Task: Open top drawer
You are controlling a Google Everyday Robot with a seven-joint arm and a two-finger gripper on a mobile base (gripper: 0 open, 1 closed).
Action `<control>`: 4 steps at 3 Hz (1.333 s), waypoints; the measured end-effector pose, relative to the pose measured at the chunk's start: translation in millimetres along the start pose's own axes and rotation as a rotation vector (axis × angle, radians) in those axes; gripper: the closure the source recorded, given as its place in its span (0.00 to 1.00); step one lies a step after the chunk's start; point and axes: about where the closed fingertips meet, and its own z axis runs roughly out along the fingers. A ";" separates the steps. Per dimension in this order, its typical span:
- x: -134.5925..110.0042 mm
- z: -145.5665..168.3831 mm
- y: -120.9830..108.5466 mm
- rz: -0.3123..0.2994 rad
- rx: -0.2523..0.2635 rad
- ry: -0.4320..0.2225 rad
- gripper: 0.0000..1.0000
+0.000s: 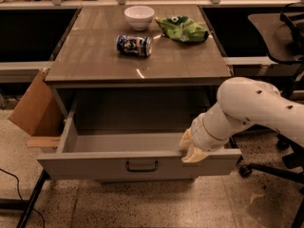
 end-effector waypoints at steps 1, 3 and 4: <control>-0.7 -0.2 0.4 -0.002 0.000 0.001 0.58; 1.1 -6.1 -1.0 -0.009 0.006 0.006 0.11; 18.4 -36.8 -10.7 -0.007 0.045 0.041 0.00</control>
Offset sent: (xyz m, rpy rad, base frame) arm -0.0004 0.0004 0.0003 -0.0009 -0.0005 0.0013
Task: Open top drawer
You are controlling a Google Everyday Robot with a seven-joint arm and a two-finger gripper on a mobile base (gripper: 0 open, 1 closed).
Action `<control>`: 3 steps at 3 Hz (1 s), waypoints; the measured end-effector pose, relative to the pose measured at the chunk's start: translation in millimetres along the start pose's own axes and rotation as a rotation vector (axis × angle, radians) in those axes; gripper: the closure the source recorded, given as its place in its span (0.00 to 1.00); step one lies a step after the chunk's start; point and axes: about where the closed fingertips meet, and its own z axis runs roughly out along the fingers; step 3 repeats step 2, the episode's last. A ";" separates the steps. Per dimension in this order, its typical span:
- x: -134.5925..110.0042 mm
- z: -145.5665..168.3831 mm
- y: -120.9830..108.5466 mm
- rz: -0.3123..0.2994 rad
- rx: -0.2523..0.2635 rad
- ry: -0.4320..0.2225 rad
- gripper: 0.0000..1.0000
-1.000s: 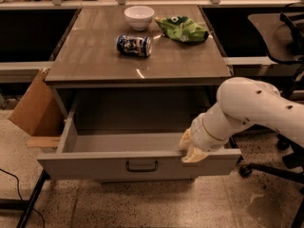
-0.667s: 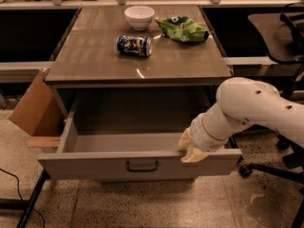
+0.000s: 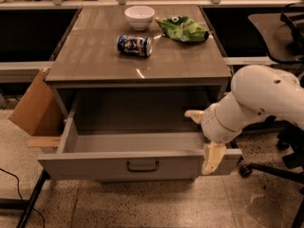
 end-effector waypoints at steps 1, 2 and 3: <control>22.3 -49.6 -14.5 -0.008 0.042 0.051 0.00; 32.6 -107.8 -31.5 -0.028 0.083 0.121 0.00; 32.6 -107.8 -31.5 -0.028 0.083 0.121 0.00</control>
Offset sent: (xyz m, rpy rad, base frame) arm 0.0346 -0.1027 0.1639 -0.1812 -0.1726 -0.0414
